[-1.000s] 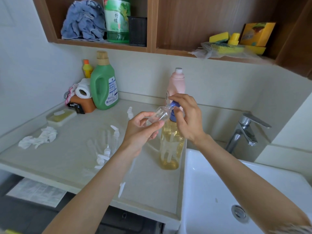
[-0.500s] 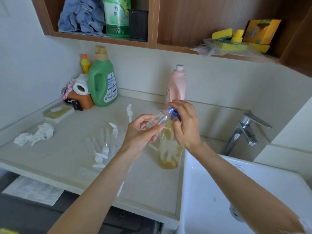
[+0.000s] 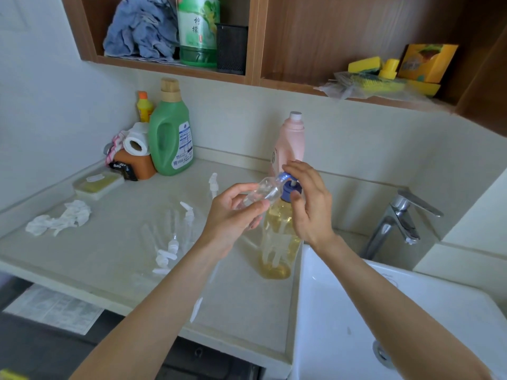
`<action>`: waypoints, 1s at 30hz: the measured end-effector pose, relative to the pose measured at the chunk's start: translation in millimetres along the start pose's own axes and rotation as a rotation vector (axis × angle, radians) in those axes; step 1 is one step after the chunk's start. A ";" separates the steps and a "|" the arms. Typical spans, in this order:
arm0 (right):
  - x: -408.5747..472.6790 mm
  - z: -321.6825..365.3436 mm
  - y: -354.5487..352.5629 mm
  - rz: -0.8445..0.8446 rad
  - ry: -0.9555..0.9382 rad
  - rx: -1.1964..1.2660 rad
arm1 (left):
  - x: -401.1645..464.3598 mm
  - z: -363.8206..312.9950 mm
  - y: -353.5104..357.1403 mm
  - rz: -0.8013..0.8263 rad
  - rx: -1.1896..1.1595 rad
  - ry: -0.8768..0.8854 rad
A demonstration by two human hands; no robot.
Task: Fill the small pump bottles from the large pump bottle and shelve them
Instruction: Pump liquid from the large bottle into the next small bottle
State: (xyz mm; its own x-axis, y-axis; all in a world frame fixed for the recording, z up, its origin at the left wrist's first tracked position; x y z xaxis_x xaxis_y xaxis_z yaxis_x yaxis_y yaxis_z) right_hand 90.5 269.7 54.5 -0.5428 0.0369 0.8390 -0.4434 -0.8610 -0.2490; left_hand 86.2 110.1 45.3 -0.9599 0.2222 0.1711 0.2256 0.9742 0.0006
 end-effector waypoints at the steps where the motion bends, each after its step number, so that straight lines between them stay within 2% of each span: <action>1: -2.9 -2.1 1.9 -0.015 -0.008 -0.003 | 0.2 2.2 0.1 -0.006 -0.002 -0.015; 9: -6.9 -0.4 6.8 -0.018 0.007 -0.032 | 1.2 5.9 -1.0 0.020 0.015 -0.120; 19: 17.9 4.6 -1.8 0.017 0.046 -0.023 | 0.3 -9.3 2.6 0.035 0.012 -0.058; 25: 5.7 -1.9 2.2 -0.087 0.002 0.000 | 3.2 -3.2 4.2 0.020 0.013 -0.060; 30: -1.8 -7.8 11.6 -0.151 0.008 -0.101 | 4.0 6.5 -0.2 -0.027 0.075 -0.123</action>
State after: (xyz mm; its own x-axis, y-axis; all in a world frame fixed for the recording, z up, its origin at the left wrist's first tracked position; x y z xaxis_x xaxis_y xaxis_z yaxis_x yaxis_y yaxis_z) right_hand 80.7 263.6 46.4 -0.4703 0.1663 0.8667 -0.5896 -0.7900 -0.1683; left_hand 81.2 111.1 39.6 -0.9796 0.1947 0.0502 0.1910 0.9790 -0.0710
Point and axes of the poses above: each hand's wrist, its own x-axis towards the middle knuckle, its own y-axis out of the palm, z = x × y, the point moved 2 cm from there along x, towards the middle knuckle, and after that the axes turned 13 degrees about x, right-handed, at the moved point
